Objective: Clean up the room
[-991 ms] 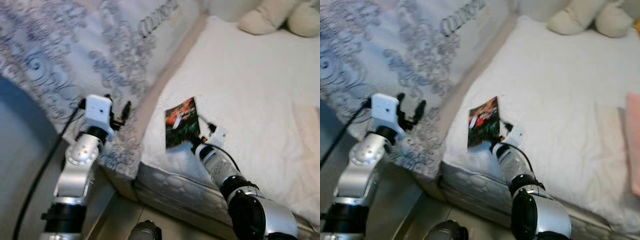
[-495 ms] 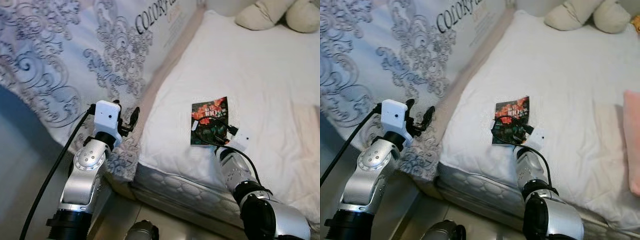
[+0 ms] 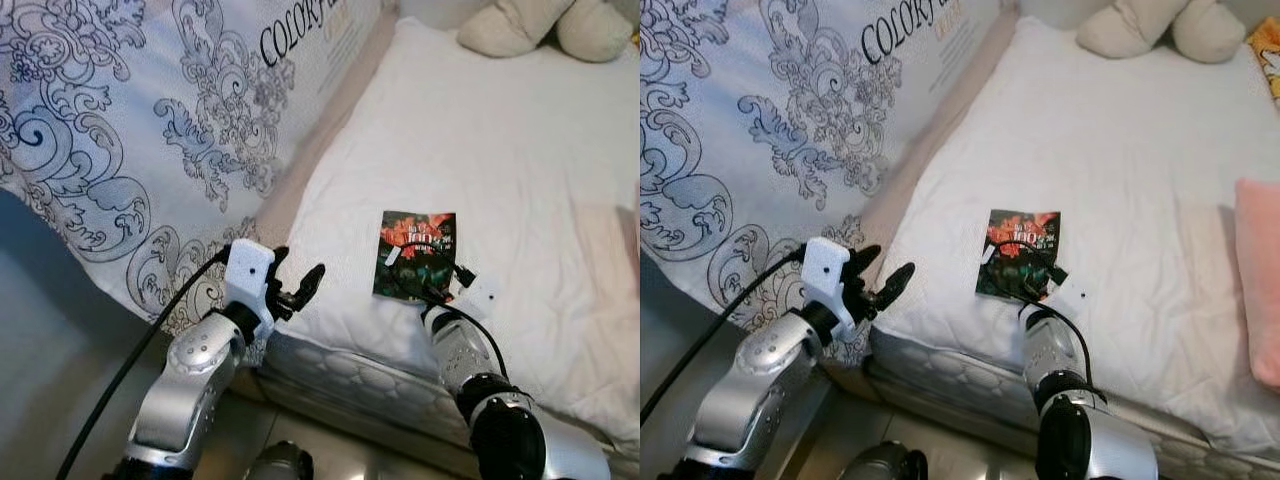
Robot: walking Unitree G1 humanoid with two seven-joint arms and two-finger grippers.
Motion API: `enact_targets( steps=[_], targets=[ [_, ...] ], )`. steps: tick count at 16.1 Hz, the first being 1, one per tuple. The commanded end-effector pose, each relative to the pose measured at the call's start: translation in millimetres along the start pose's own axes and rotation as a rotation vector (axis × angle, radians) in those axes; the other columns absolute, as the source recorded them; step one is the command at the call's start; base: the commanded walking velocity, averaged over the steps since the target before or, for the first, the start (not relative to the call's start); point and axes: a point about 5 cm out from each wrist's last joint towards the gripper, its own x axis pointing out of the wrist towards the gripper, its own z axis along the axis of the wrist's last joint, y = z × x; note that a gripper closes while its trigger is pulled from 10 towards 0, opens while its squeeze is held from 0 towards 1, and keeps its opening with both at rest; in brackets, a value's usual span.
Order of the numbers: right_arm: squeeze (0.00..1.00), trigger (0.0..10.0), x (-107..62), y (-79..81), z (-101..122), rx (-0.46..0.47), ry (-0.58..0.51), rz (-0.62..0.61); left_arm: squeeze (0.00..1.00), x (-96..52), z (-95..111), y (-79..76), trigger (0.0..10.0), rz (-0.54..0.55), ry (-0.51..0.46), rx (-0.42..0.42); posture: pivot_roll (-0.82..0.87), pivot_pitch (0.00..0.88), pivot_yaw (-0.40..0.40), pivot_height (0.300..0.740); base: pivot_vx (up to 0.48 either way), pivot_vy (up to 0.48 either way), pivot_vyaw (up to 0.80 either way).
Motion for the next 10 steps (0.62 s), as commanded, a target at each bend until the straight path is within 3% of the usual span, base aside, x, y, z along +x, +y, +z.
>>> enact_targets(
  steps=[1,7,10],
  targets=[
    [0.0,0.0,-2.5,-5.4,-10.2,0.024,0.044,-0.035,0.0,-1.4,1.3,-2.4,10.0,-0.022,0.006,0.035,0.33,0.067,0.055,0.74,0.0,0.0,0.0],
    [0.0,0.0,-2.0,-3.3,-11.0,0.043,0.048,-0.069,0.0,-2.4,4.6,-0.6,10.0,-0.033,0.01,0.075,0.33,0.056,0.049,0.74,0.0,0.0,0.0],
    [0.0,0.0,-1.0,2.6,-7.3,-0.045,0.017,-0.085,0.0,-0.8,5.1,1.1,10.0,-0.035,0.007,0.095,0.33,0.049,0.047,0.74,0.0,0.0,0.0]
  ],
)
